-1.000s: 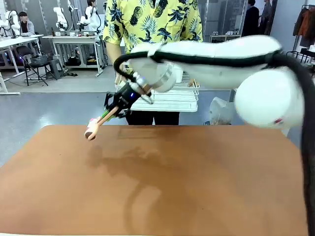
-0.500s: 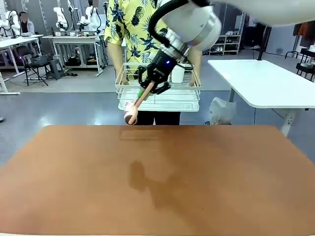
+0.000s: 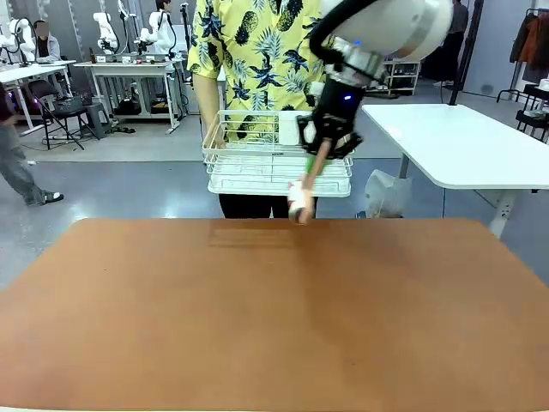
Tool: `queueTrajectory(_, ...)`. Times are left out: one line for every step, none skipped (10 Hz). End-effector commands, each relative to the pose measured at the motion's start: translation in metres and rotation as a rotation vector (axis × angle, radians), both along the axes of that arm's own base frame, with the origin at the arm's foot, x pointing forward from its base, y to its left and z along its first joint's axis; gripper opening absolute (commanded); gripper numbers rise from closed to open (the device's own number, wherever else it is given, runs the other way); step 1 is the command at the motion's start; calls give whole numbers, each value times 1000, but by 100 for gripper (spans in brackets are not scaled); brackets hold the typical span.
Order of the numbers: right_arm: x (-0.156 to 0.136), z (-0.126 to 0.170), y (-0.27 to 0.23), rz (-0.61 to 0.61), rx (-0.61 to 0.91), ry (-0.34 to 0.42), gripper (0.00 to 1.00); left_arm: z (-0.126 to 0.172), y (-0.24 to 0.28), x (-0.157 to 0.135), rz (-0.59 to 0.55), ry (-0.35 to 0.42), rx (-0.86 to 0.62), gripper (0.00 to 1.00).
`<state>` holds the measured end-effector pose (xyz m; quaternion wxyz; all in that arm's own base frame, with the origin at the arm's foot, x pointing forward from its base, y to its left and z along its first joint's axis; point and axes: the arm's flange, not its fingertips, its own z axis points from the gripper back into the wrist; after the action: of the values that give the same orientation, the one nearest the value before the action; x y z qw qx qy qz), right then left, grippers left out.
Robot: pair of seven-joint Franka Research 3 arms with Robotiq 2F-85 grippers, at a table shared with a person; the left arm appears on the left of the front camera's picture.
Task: Clean the table.
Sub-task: Clean the table with the Lint Roller when the human lifts the Dish drying rack.
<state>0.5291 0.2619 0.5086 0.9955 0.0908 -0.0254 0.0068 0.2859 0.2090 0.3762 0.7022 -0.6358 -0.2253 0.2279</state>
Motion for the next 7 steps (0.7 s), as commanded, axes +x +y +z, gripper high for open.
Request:
queueTrajectory(-52,11,-37,-110,-210,-19,21,1,2,-4,-15,-20,9,100)
queueTrajectory(-66,5,-60,-117,-215,-23,21,1,2,-4,-15,-20,9,100)
queueTrajectory(-76,-2,-79,-114,-194,-30,21,1,2,-4,-15,-20,9,100)
queueTrajectory(-81,-9,-95,-118,-162,-41,21,1,2,-4,-15,-20,9,100)
queueTrajectory(-81,-14,-103,-105,-151,-52,21,1,2,-4,-15,-20,9,100)
queueTrajectory(-79,-17,-106,-82,-139,-65,21,1,2,-4,-15,-20,9,100)
queueTrajectory(-67,-20,-106,-89,-135,-93,21,1,2,-4,-15,-20,9,100)
